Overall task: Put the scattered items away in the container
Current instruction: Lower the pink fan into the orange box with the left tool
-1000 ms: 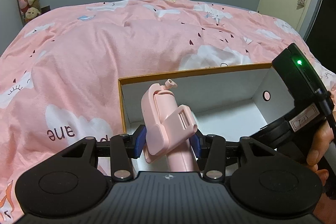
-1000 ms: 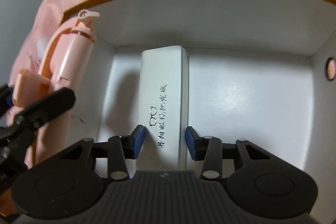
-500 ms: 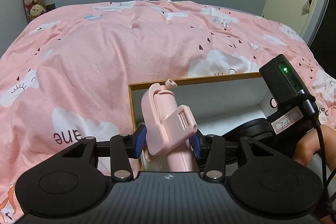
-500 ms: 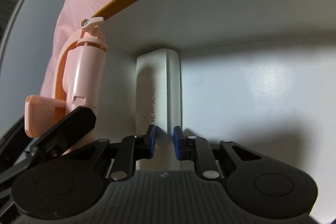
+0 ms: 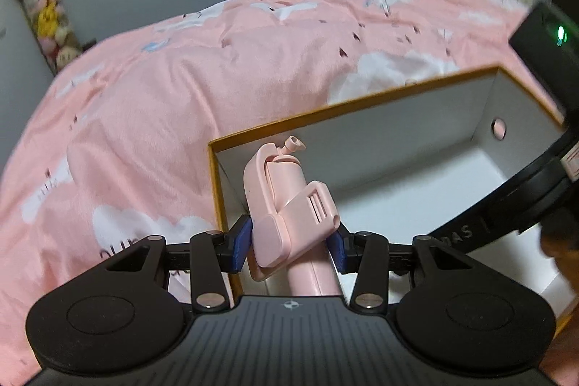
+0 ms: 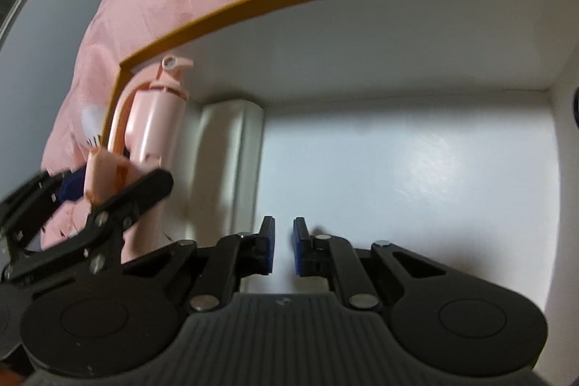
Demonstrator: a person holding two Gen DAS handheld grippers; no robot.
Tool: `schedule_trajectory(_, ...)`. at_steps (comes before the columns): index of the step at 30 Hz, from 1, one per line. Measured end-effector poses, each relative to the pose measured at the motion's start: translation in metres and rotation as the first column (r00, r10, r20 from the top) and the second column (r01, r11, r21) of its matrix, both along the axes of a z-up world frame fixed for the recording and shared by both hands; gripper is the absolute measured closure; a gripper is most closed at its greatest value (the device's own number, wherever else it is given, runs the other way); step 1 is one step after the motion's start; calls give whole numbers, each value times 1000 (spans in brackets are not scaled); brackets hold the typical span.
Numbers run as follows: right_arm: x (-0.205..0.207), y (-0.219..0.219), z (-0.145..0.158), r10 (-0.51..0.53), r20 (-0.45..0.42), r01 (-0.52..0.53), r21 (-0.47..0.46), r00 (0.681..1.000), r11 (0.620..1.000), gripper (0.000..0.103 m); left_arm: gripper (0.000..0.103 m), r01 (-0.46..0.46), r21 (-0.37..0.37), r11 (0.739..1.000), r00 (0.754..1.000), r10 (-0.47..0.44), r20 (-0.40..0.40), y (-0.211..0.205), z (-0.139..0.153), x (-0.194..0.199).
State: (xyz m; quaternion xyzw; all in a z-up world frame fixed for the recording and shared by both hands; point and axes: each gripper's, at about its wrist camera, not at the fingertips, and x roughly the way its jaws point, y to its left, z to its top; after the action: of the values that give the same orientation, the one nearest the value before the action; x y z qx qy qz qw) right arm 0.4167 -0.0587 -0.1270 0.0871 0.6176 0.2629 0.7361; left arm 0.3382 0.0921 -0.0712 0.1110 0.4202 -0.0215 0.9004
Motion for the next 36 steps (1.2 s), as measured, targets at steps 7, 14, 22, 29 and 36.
schedule_trajectory(7, -1, -11, 3, 5, -5, -5, -6, 1000, 1000, 91, 52, 25, 192, 981, 998, -14, -61, -28, -25, 11)
schedule_trajectory(14, 4, 3, 1, -11, -11, 11, -22, 1000, 1000, 88, 52, -6, 271, 963, 993, 38, -114, -42, -42, 21)
schedule_trajectory(22, 8, 11, -4, -17, -19, 16, -35, 1000, 999, 88, 49, -16, 266, 964, 989, 54, -137, -42, -43, 28)
schedule_trajectory(29, 5, 17, -5, 2, -19, -3, -33, 1000, 999, 87, 40, -2, 180, 984, 994, 21, -104, -29, -22, 22)
schedule_trajectory(36, 1, 27, 0, 37, 4, -37, 22, 999, 999, 87, 39, 4, 105, 994, 1000, -4, -2, -10, 19, 8)
